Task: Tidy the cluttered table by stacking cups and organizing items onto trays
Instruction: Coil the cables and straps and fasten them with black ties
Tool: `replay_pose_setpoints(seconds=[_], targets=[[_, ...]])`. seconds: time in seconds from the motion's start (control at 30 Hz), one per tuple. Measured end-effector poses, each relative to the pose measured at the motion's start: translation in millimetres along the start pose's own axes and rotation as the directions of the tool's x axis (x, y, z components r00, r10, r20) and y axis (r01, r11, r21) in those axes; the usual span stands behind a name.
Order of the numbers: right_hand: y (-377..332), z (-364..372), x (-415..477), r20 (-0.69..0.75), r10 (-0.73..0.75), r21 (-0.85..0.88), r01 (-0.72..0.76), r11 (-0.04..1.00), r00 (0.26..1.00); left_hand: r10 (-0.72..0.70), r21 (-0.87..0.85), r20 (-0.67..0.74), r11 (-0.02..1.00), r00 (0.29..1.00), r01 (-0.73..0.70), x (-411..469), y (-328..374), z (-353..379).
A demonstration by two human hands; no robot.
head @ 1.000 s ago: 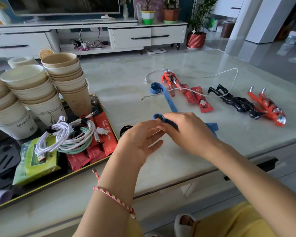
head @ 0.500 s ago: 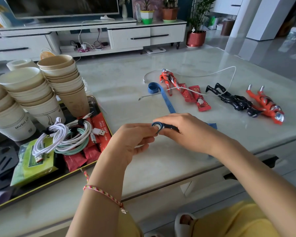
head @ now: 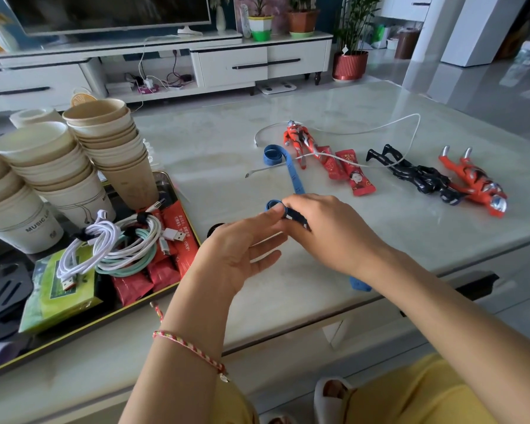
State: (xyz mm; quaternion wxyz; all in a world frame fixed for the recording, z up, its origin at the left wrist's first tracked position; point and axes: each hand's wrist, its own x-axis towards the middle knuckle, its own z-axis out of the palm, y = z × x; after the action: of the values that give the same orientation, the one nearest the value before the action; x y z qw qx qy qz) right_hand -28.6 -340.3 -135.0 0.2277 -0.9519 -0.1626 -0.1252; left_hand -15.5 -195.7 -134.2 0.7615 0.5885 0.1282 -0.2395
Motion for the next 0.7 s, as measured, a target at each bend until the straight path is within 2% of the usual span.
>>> replay_pose_setpoints(seconds=[0.1,0.17,0.37,0.43,0.6,0.7], targets=[[5.2,-3.6,-0.1,0.148,-0.035,0.124,0.016,0.992,0.988,0.068,0.093,-0.067,0.994,0.995,-0.061,1.7,0.4,-2.2],[5.4,-3.3,-1.9,0.200,-0.041,0.137,0.014,0.990,0.979,0.111,0.125,-0.102,0.987,0.989,-0.098,1.9,0.1,-2.9],[9.0,-1.2,-0.2,0.149,-0.021,0.022,0.018,1.000,0.989,0.182,0.364,-0.055,0.919,0.982,-0.150,0.6,1.5,-9.8],[10.0,-2.6,1.8,0.132,-0.011,0.035,0.007,0.999,0.991,0.140,0.327,-0.040,0.937,0.989,-0.120,0.7,2.1,-8.7],[2.9,4.1,-0.5,0.073,-0.016,0.044,0.013,0.999,0.997,0.043,0.011,-0.115,0.999,0.992,-0.042,1.9,0.5,3.1],[-3.3,10.0,-1.5,0.045,-0.022,0.017,0.022,1.000,0.999,0.034,-0.057,-0.158,0.997,0.987,-0.043,1.8,-3.0,7.5]])
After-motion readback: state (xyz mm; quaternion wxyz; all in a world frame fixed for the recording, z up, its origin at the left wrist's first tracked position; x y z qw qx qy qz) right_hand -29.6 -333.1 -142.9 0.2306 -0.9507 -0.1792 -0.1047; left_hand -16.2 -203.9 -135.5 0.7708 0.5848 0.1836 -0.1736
